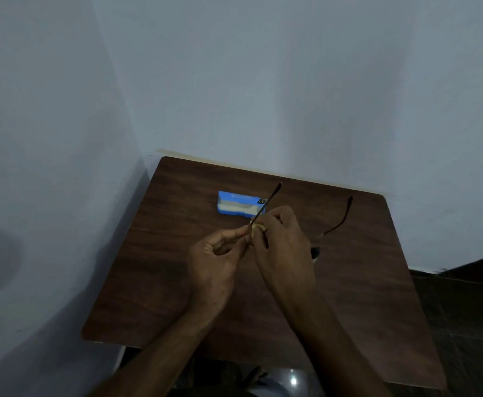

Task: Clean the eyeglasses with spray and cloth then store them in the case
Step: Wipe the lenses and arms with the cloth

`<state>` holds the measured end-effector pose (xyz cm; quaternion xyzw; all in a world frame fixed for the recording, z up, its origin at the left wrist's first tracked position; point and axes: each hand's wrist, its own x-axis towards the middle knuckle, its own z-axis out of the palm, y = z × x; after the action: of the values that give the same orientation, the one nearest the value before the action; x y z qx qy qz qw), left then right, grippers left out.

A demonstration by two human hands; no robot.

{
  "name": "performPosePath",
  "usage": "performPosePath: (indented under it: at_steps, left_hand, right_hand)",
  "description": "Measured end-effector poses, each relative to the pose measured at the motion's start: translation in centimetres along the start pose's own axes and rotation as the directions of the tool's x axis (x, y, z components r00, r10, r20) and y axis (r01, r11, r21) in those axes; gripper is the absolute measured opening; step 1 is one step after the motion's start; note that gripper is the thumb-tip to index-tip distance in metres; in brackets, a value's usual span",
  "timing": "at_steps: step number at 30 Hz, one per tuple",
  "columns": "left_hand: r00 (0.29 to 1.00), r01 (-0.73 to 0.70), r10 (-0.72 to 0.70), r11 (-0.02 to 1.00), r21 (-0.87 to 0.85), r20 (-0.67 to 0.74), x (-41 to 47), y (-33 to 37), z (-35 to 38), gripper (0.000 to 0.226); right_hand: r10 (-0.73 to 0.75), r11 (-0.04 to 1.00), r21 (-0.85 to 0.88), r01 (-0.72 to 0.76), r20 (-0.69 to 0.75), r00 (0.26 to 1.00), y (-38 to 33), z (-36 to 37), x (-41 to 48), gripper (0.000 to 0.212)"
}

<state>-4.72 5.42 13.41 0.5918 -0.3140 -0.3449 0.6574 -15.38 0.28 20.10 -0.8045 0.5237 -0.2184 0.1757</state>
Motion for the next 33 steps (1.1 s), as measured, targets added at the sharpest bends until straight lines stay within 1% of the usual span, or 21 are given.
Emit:
performPosePath:
  at_steps: [2,5,7,9,11,13,14,15,18,21,23,25,29,31,33]
  left_hand:
    - [1.000,0.007,-0.007,1.000,-0.005,0.004,-0.2,0.1,0.2,0.023]
    - [1.000,0.011,-0.011,1.000,-0.010,-0.014,-0.7,-0.1,0.2,0.024]
    - [1.000,-0.003,0.003,1.000,-0.010,-0.021,-1.0,-0.1,0.3,0.024]
    - [1.000,-0.014,0.014,1.000,-0.019,-0.026,-1.2,0.0,0.5,0.024]
    - [1.000,-0.020,0.019,0.999,-0.040,-0.024,-1.3,0.2,0.7,0.023]
    - [1.000,-0.026,0.025,0.999,-0.045,-0.017,-1.2,0.4,0.8,0.024]
    - [0.999,-0.037,0.036,0.999,-0.032,-0.012,-1.2,0.5,0.9,0.025]
    - [0.999,-0.048,0.048,0.999,-0.025,-0.006,-1.3,0.6,0.9,0.025]
    - [0.999,-0.055,0.054,0.997,-0.056,-0.005,-1.5,0.6,0.8,0.025]
    - [0.999,-0.045,0.045,0.998,-0.051,-0.012,-1.8,0.2,0.7,0.023]
    - [1.000,-0.022,0.021,0.998,-0.059,-0.012,-2.0,0.0,0.7,0.022]
    - [1.000,-0.017,0.016,0.998,-0.062,-0.010,-2.2,0.0,0.6,0.021]
    - [0.998,-0.069,0.069,0.998,-0.003,0.014,-2.2,0.2,0.5,0.023]
    - [0.996,-0.085,0.085,0.996,0.007,0.025,-2.2,0.3,0.5,0.024]
    - [0.996,-0.084,0.084,0.996,0.010,0.017,-2.2,0.3,0.5,0.024]
  right_hand:
    - [0.018,0.999,0.037,-0.018,0.000,1.000,-0.1,0.0,-0.1,0.015]
    - [0.064,0.986,0.153,-0.072,0.053,0.997,0.1,-0.4,-0.4,0.014]
    - [0.076,0.976,0.197,-0.089,0.074,0.994,0.3,-0.9,-0.7,0.010]
    - [0.078,0.982,0.167,-0.093,0.092,0.993,0.6,-1.4,-0.9,0.008]
    - [0.068,0.995,0.071,-0.076,0.104,0.992,0.7,-1.5,-0.9,0.010]
    - [0.055,0.999,-0.003,-0.055,0.087,0.995,0.6,-1.3,-0.8,0.014]
    - [0.054,0.999,-0.008,-0.054,0.072,0.996,0.4,-1.3,-0.8,0.016]
    - [0.058,0.998,0.020,-0.059,0.051,0.997,0.3,-1.2,-0.8,0.015]
    - [0.091,0.978,0.188,-0.093,0.021,0.996,0.1,-1.3,-1.2,0.010]
    - [0.088,0.965,0.246,-0.091,0.021,0.996,0.1,-1.6,-1.8,0.009]
    - [0.085,0.970,0.224,-0.091,0.034,0.996,0.2,-1.7,-2.1,0.010]
    - [0.081,0.985,0.148,-0.087,0.046,0.996,0.5,-1.7,-2.3,0.012]
    - [0.053,0.998,-0.017,-0.052,0.035,0.998,0.6,-1.7,-1.8,0.016]
    - [0.050,0.998,0.024,-0.050,0.004,0.999,0.5,-1.6,-1.8,0.016]
    - [0.046,0.987,0.154,-0.043,-0.014,0.999,0.6,-1.6,-1.9,0.013]
